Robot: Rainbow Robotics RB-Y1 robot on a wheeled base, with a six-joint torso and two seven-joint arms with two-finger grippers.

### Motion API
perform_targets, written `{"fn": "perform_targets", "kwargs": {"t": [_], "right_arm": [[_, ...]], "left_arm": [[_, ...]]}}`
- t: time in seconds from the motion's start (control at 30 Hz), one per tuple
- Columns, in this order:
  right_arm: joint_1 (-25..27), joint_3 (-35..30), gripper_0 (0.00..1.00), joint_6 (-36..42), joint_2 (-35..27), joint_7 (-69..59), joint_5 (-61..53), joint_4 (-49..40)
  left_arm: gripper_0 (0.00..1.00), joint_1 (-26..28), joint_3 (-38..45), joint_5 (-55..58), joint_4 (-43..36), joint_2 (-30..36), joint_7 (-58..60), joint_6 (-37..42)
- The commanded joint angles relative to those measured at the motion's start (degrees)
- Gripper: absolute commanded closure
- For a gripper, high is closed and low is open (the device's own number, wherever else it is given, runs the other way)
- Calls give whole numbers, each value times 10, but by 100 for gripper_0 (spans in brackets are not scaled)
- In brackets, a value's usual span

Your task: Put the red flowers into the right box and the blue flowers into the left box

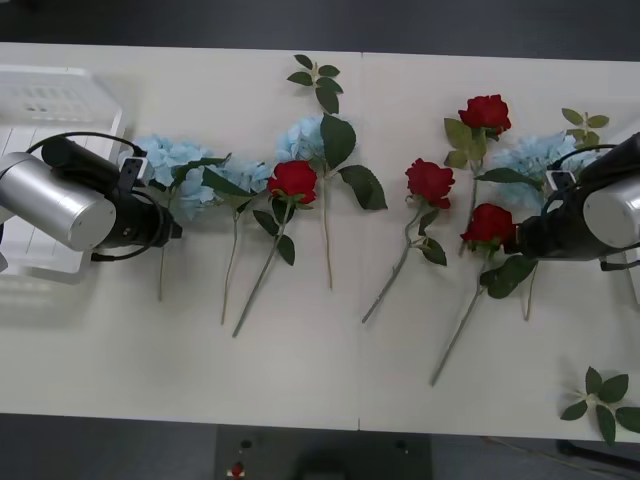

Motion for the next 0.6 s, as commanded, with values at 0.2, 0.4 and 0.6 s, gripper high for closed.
{"fn": "perform_targets", "kwargs": {"t": [0.2,0.4,0.6], "right_arm": [[-22,-8,0,-28,6,-26,21,6],[-23,-8,0,-40,7,-22,31,7],[-23,-8,0,-46,9,-21,35,16]], "left_arm": [[100,-20,5,-5,-6,4,14,-8],[100,-20,5,-6,-6,4,12,-8],[100,-20,3,-6,-6,4,12,-8]]}}
